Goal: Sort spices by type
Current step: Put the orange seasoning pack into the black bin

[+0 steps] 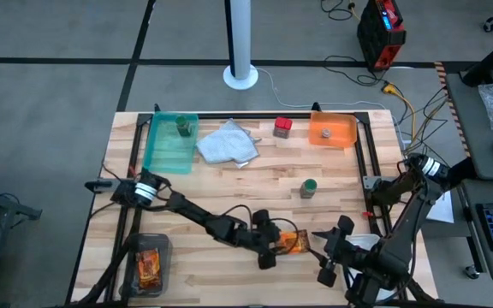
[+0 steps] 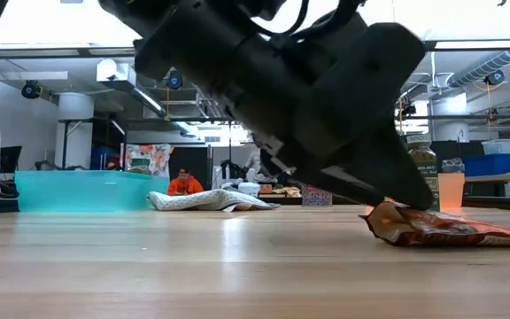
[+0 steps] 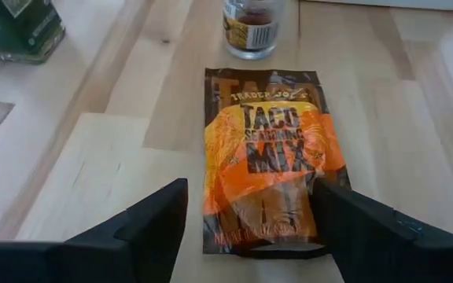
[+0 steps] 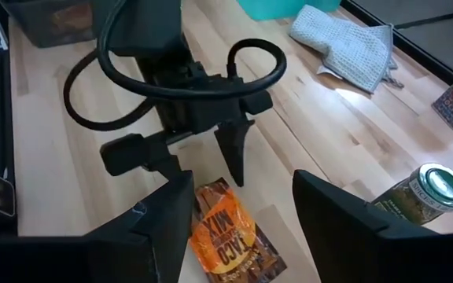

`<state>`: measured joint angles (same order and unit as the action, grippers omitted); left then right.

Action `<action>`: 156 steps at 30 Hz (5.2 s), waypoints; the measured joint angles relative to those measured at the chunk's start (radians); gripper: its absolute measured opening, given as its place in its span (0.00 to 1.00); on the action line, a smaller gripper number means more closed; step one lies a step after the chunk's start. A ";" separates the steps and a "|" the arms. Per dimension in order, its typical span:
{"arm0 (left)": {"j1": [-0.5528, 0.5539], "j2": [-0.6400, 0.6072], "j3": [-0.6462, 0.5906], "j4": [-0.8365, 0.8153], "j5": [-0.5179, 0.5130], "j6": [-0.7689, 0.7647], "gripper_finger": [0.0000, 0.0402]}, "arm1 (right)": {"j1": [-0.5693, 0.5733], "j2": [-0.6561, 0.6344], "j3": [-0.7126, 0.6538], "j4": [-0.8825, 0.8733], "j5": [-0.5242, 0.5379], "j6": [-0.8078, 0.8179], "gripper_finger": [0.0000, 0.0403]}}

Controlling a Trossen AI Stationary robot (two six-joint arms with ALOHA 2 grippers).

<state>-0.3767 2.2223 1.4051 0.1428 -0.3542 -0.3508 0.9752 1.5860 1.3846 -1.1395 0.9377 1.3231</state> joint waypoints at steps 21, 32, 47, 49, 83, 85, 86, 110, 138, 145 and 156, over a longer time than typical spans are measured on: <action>-0.003 0.106 0.076 -0.011 -0.021 0.020 0.57 | 0.000 0.000 -0.002 -0.007 0.005 -0.023 0.59; -0.032 0.104 0.072 -0.038 -0.187 0.057 0.06 | 0.000 0.000 -0.005 -0.006 0.005 -0.022 0.58; -0.095 -0.071 0.037 -0.168 -0.374 0.120 0.03 | 0.004 0.000 -0.016 -0.003 0.051 0.012 0.57; -0.110 -0.122 0.015 -0.162 -0.428 0.139 0.03 | 0.014 0.000 -0.024 -0.002 0.087 0.024 0.59; -0.224 -0.382 -0.399 0.862 -0.395 0.752 0.03 | -0.116 0.000 -0.193 0.950 0.268 -0.832 0.74; -0.224 -0.372 -0.383 0.864 -0.395 0.777 0.03 | -0.128 0.000 -0.193 1.017 0.245 -0.906 0.74; -0.224 -0.370 -0.378 0.870 -0.396 0.786 0.03 | -0.133 -0.001 -0.193 1.058 0.232 -0.948 0.73; -0.226 -0.364 -0.371 0.868 -0.403 0.776 0.04 | -0.251 -0.014 -0.179 1.378 0.101 -1.181 0.27; -0.306 -0.402 -0.357 0.687 -0.470 0.415 0.42 | -0.193 -0.012 -0.019 0.472 -0.004 -0.981 0.07; -0.266 -0.406 -0.309 0.625 -0.475 0.412 0.43 | -0.195 0.019 -0.013 0.479 0.001 -1.019 0.07; -0.159 -0.407 -0.167 0.390 -0.326 0.410 0.48 | -0.195 0.019 -0.011 0.486 0.001 -1.019 0.07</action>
<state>-0.5355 1.8153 1.2380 0.5327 -0.6800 0.0593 0.7807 1.6047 1.3735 -0.6537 0.9386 0.3038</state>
